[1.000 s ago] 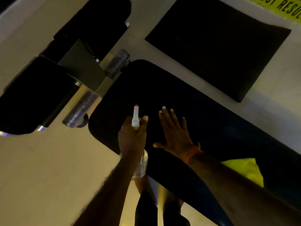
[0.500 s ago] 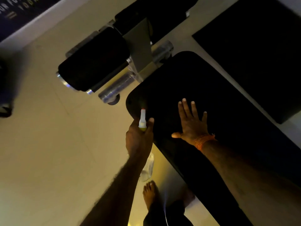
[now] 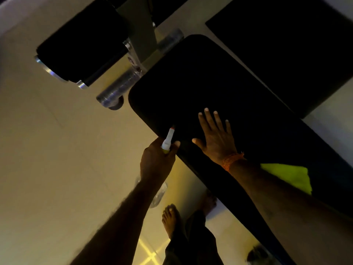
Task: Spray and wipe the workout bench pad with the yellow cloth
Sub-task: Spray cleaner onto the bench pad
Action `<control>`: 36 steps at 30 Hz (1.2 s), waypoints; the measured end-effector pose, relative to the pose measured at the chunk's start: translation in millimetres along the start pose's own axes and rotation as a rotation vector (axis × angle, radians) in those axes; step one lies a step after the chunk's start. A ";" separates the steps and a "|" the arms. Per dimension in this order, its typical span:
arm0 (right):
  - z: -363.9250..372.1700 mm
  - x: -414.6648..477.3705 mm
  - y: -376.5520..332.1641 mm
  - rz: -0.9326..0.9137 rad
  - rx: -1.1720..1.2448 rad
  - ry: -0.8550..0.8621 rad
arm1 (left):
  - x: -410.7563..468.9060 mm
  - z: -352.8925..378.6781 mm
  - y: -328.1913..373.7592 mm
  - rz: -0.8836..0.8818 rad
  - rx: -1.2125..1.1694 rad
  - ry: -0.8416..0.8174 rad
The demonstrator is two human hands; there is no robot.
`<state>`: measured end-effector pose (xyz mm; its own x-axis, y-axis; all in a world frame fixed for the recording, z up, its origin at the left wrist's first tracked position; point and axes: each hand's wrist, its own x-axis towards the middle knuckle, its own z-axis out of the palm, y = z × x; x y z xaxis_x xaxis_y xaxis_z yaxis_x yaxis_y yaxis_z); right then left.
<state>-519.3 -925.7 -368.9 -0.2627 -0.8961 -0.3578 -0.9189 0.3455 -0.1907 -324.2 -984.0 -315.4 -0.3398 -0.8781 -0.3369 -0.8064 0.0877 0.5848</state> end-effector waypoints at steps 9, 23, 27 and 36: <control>16.7 -60.2 30.2 0.124 0.068 -0.003 | -41.2 19.0 -4.4 0.132 -0.030 -0.112; 17.6 -91.0 76.7 0.353 0.161 0.037 | -31.7 62.4 55.5 0.286 -0.076 -0.205; 14.9 -83.9 96.6 0.405 0.202 0.058 | -3.5 82.1 91.9 0.242 -0.019 -0.142; 8.0 -70.5 144.6 0.540 0.293 0.093 | 43.7 115.6 150.4 0.290 -0.005 -0.151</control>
<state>-631.3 -810.3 -378.6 -0.7045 -0.5895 -0.3952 -0.5334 0.8071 -0.2530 -516.3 -954.8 -327.5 -0.6230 -0.7373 -0.2612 -0.6634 0.3211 0.6759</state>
